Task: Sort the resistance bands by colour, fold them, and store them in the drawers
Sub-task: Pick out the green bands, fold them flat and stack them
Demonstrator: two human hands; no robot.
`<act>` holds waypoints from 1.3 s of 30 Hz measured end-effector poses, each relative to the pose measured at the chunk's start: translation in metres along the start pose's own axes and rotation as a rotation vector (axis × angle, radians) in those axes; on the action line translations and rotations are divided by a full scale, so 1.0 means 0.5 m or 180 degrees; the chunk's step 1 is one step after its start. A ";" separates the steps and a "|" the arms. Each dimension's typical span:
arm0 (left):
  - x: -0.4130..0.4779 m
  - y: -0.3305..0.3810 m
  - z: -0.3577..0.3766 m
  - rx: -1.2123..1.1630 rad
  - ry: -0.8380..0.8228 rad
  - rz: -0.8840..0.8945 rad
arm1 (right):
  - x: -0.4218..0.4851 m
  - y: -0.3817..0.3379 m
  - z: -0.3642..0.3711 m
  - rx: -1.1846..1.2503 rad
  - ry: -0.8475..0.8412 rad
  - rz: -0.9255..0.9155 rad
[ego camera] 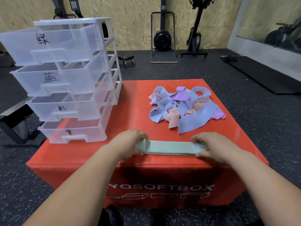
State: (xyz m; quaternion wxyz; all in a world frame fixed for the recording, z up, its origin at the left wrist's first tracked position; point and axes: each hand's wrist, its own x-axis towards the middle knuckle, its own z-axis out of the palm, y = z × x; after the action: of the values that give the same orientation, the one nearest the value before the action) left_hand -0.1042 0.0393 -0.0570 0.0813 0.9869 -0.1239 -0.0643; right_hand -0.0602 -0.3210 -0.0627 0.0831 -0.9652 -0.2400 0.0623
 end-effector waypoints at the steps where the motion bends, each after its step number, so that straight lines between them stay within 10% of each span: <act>1: 0.001 -0.002 -0.001 0.0006 -0.0013 0.0002 | 0.001 0.002 -0.001 0.0009 -0.0037 -0.0001; 13: 0.035 -0.020 -0.005 0.0019 -0.0097 0.0125 | 0.038 0.016 -0.017 0.0211 -0.0193 -0.0100; 22: 0.153 -0.012 -0.016 -0.0281 0.0690 0.0135 | 0.179 0.019 -0.063 0.0550 0.0970 0.0092; 39: 0.317 -0.038 0.022 -0.0640 0.1197 0.0405 | 0.435 0.075 -0.012 -0.0272 0.0325 0.0761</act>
State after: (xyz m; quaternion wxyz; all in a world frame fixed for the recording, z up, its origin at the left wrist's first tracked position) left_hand 0.0507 0.0154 -0.0882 0.2048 0.9586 -0.1617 0.1140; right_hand 0.1488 -0.2516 -0.0813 0.0460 -0.9915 -0.1211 0.0122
